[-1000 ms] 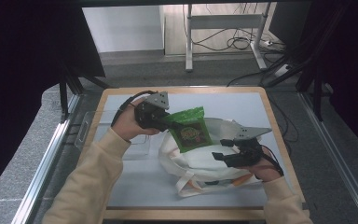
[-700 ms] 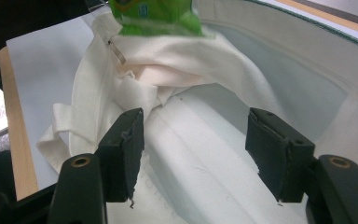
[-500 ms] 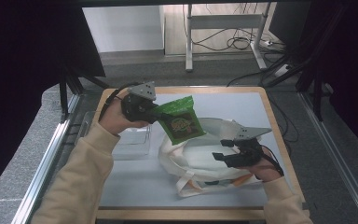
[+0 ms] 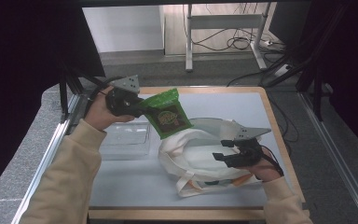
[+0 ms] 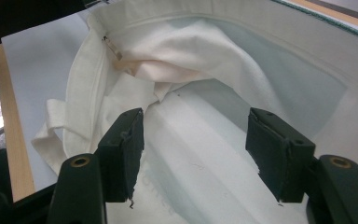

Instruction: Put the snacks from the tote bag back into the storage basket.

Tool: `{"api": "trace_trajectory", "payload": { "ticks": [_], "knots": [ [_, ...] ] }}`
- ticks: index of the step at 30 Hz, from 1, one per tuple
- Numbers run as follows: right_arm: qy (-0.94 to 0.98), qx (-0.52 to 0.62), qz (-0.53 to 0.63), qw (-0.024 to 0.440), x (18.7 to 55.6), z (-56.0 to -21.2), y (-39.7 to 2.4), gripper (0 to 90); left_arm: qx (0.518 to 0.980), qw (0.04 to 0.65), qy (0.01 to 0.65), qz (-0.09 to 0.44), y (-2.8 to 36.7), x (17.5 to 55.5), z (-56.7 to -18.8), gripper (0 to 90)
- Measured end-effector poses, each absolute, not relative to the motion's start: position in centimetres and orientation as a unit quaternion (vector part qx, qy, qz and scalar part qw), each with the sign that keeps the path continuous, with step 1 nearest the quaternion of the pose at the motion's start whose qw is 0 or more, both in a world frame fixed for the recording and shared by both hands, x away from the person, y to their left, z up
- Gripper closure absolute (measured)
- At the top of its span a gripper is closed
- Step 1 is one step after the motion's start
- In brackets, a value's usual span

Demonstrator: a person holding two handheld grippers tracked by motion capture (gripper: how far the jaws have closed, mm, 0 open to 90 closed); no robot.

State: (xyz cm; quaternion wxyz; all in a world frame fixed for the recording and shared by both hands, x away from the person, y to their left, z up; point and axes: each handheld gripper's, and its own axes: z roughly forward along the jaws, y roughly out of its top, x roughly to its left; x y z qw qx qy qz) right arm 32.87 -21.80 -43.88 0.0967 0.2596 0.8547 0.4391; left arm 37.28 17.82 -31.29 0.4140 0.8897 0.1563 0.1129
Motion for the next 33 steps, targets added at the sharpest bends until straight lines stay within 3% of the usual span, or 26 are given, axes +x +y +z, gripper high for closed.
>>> {"api": "trace_trajectory", "payload": {
  "ticks": [33],
  "knots": [
    [0.858, 0.261, 0.433, 0.092, 33.1, -44.4, -21.5, 36.8, 0.894, 0.368, 0.228, 0.116, 26.0, 40.0, -32.8, 77.7]
  ]
}}
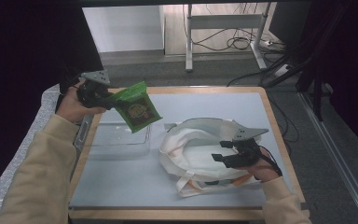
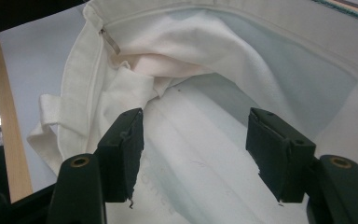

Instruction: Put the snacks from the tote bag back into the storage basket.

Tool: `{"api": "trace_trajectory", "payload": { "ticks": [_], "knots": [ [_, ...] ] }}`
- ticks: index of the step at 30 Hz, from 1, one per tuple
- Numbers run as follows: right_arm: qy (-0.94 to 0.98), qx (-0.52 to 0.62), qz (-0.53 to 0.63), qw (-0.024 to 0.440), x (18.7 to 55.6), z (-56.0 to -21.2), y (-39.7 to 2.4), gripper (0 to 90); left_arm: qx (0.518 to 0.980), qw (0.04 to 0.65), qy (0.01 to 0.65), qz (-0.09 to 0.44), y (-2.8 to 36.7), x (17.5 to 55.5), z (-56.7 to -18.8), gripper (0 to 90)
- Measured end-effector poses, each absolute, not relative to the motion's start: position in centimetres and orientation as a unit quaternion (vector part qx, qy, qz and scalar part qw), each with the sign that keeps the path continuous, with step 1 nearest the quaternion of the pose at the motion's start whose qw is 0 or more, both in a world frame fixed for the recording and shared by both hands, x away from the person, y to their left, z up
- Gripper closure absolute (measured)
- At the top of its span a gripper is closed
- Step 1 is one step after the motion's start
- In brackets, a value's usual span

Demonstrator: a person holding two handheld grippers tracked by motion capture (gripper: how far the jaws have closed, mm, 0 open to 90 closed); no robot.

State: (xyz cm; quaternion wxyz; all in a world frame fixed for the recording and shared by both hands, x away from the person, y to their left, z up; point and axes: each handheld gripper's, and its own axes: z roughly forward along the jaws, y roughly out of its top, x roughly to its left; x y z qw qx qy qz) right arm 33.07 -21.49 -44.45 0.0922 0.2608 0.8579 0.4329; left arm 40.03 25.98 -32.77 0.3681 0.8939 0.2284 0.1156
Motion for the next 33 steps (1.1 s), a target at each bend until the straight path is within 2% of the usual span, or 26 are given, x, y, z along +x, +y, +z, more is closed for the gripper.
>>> {"api": "trace_trajectory", "payload": {
  "ticks": [14, 33],
  "knots": [
    [0.859, 0.263, 0.429, 0.092, 33.1, -44.6, -21.5, 36.7, 0.899, 0.345, 0.246, 0.106, 28.1, 42.1, -35.1, 77.8],
    [0.86, 0.264, 0.426, 0.093, 33.2, -44.8, -21.4, 36.5, 0.896, 0.34, 0.267, 0.099, 30.8, 42.8, -36.4, 77.9]
  ]
}}
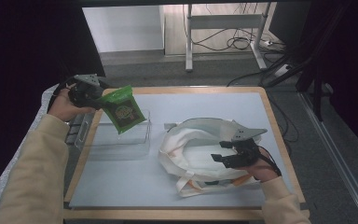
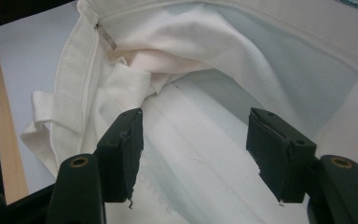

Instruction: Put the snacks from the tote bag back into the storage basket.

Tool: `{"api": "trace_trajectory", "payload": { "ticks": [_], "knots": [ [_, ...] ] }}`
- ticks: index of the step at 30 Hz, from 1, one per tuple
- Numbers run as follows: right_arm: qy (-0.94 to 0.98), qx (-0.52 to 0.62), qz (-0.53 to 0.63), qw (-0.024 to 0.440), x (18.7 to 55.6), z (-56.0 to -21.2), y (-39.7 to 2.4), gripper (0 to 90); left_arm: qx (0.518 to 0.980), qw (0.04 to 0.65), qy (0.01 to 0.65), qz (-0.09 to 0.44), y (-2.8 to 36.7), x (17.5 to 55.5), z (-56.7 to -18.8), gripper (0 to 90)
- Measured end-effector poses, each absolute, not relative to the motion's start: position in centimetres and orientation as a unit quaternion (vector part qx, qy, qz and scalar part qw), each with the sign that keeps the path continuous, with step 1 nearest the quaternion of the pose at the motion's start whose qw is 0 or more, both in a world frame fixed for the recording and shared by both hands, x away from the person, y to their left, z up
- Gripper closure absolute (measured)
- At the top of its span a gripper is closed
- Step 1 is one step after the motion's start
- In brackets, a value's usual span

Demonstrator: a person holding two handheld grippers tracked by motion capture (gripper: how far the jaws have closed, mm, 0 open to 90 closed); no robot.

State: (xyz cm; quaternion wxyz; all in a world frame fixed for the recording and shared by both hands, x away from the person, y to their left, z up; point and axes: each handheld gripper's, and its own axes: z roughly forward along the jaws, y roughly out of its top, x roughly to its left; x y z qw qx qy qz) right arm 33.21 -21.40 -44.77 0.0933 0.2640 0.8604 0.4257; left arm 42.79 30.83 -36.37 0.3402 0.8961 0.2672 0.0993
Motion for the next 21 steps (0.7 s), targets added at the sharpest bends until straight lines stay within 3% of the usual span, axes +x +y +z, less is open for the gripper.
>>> {"api": "trace_trajectory", "payload": {
  "ticks": [21],
  "knots": [
    [0.861, 0.266, 0.423, 0.09, 33.3, -45.0, -21.4, 36.3, 0.922, 0.28, 0.258, 0.077, 29.8, 45.2, -39.8, 77.8]
  ]
}}
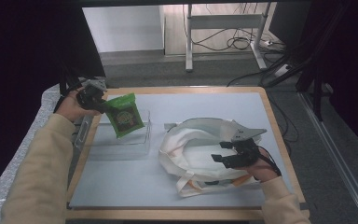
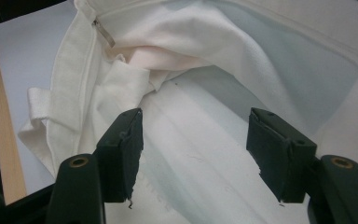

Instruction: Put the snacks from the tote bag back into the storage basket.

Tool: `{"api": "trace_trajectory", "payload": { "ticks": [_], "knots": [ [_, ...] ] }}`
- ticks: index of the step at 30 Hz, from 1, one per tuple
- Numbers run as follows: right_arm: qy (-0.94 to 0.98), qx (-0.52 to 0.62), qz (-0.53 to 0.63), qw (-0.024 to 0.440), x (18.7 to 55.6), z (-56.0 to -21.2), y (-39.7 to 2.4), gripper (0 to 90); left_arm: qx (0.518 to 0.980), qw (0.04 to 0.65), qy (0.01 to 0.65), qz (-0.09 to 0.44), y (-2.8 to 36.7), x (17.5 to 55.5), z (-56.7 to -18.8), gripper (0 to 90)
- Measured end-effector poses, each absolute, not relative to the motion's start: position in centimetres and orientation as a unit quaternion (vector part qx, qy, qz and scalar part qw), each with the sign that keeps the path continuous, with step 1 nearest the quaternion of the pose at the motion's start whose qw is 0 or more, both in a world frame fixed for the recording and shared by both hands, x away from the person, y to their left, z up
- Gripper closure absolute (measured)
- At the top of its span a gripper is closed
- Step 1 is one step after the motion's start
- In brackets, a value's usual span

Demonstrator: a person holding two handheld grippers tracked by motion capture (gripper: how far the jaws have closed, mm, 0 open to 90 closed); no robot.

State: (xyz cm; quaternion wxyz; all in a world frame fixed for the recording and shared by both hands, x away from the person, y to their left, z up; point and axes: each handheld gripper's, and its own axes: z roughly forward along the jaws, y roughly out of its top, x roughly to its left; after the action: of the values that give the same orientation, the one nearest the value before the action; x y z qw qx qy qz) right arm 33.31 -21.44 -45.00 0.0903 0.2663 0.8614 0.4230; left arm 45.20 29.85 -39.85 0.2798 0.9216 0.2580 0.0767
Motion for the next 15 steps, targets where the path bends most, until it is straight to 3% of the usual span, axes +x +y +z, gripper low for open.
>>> {"api": "trace_trajectory", "payload": {
  "ticks": [10, 15],
  "knots": [
    [0.861, 0.268, 0.423, 0.091, 33.4, -45.0, -21.5, 36.2, 0.934, 0.257, 0.241, 0.065, 27.5, 46.4, -41.9, 77.6],
    [0.862, 0.267, 0.422, 0.091, 33.4, -45.1, -21.5, 36.2, 0.931, 0.255, 0.244, 0.091, 26.9, 47.0, -42.1, 75.0]
  ]
}}
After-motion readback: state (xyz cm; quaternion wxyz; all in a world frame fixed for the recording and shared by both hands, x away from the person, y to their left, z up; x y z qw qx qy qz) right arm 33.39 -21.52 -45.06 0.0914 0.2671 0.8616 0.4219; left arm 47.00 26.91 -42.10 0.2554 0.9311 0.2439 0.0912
